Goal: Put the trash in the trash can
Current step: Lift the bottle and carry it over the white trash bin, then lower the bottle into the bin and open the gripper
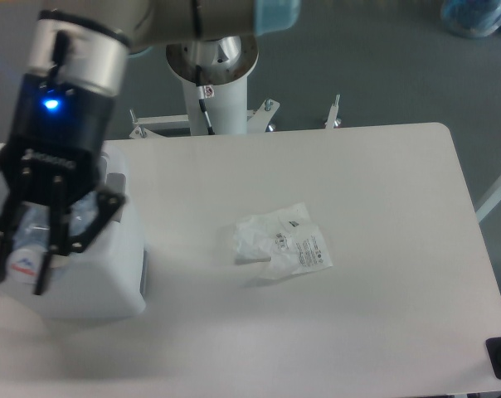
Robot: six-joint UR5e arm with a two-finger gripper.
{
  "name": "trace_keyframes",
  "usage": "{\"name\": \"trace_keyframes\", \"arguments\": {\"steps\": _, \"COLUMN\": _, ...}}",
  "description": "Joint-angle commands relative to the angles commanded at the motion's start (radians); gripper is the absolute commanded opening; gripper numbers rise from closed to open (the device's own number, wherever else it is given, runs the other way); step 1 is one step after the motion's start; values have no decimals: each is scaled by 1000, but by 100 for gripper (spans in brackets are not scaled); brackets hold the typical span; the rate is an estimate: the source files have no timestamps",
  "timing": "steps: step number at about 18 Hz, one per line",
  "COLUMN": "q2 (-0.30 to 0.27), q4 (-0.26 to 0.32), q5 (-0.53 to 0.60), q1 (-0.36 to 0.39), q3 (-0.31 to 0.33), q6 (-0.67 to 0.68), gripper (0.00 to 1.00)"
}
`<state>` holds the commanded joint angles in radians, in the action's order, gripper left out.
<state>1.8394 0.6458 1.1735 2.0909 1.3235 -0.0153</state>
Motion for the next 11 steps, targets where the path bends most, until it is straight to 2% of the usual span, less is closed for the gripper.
{"name": "trace_keyframes", "arguments": {"steps": 2, "q2": -21, "q4": -2, "q5": -2, "q1": -6, "q3": 38, "q6": 0, "gripper": 19}}
{"name": "trace_keyframes", "arguments": {"steps": 7, "q2": -19, "q4": -3, "q5": -2, "q1": -23, "q3": 66, "q6": -8, "gripper": 19}}
{"name": "trace_keyframes", "arguments": {"steps": 11, "q2": -6, "q4": -3, "q5": -3, "q1": -55, "q3": 94, "q6": -6, "gripper": 27}}
